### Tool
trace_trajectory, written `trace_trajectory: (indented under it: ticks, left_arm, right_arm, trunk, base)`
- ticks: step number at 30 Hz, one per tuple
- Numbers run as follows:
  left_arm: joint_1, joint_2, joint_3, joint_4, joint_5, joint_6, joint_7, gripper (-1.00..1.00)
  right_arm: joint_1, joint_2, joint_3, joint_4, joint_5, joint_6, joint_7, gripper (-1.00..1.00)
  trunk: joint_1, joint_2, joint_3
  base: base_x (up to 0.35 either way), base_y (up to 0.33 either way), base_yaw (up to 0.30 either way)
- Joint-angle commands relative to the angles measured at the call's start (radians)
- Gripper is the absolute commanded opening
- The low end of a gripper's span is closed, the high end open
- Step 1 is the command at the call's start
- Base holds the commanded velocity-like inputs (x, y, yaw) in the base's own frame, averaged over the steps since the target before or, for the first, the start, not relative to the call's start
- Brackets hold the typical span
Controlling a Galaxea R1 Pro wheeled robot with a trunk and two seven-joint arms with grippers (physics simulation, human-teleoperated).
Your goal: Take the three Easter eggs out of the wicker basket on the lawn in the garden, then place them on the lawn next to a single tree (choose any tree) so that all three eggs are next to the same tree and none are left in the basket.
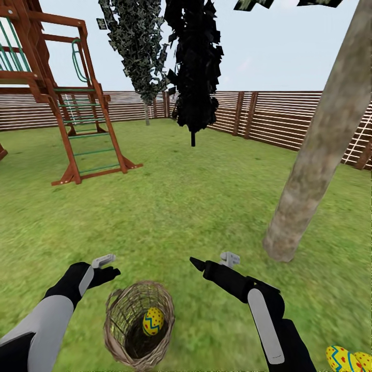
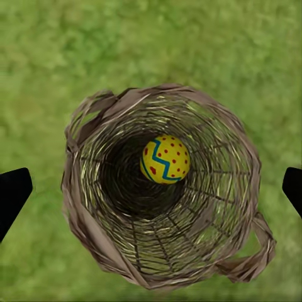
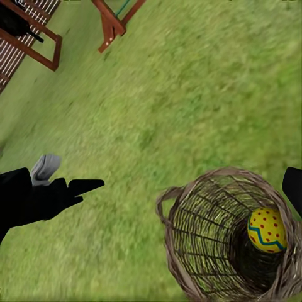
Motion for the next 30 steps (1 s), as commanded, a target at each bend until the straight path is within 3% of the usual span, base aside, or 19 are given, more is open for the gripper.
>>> trace_trajectory:
  ticks: [1, 16, 30]
  left_arm:
    - [-0.001, -0.001, 0.007, -0.001, -0.006, 0.005, -0.007, 1.00]
    - [-0.001, -0.001, 0.007, -0.001, -0.006, 0.006, -0.007, 1.00]
    - [-0.001, -0.001, 0.005, -0.001, -0.006, 0.005, -0.007, 1.00]
  right_arm:
    - [-0.001, 0.001, -0.001, 0.000, 0.004, 0.005, 0.005, 1.00]
    - [-0.001, 0.001, -0.001, 0.000, 0.004, 0.005, 0.005, 1.00]
    - [-0.001, 0.001, -0.001, 0.000, 0.005, 0.005, 0.005, 1.00]
  trunk:
    - [0.000, -0.001, 0.000]
    - [0.000, -0.001, 0.017]
    - [0.000, -0.001, 0.019]
  base:
    - [-0.041, 0.044, -0.109]
    - [-0.005, 0.035, -0.167]
    - [0.000, 0.033, -0.018]
